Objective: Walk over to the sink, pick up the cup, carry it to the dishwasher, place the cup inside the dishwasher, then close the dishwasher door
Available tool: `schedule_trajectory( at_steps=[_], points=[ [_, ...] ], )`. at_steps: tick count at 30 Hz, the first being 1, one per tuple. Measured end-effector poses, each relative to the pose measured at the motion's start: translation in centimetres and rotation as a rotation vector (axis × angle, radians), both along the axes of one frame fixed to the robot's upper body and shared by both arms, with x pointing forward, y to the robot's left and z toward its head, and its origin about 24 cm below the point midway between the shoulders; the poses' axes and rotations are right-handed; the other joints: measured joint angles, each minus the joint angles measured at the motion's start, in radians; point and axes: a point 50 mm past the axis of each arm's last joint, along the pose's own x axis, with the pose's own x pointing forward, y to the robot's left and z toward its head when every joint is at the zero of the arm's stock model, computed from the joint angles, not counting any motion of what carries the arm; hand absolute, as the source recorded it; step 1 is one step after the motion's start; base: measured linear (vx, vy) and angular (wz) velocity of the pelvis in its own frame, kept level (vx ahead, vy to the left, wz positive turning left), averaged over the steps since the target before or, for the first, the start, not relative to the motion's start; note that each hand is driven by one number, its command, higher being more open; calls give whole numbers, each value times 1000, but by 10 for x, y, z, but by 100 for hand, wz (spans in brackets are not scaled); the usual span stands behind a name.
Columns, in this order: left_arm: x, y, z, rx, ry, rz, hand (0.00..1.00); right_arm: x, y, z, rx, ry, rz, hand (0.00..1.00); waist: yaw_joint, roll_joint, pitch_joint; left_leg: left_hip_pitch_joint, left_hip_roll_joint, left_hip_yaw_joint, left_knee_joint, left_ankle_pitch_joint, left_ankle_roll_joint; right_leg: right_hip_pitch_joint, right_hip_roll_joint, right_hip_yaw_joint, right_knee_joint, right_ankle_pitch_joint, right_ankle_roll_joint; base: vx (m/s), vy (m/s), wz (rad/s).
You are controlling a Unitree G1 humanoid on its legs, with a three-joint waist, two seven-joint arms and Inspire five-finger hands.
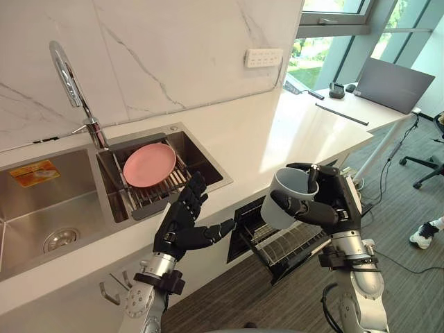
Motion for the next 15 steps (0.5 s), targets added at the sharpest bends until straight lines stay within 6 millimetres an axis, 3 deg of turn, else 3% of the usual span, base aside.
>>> schedule_trajectory(
  at_steps=[7,15],
  points=[
    [-22,-14,-33,-10,178,-153,100,-10,-13,-5,-27,37,-46,0,-10,5,6,0,3,4,-2,0,-1,-3,4,0,0,-6,4,0,0,0],
    [-42,-16,-62,116,327,-199,100,-15,-18,-13,-33,72,-61,0,-15,7,7,2,8,26,-4,-1,-2,-11,3,-21,0,-7,5,-1,-1,-9]
  ],
)
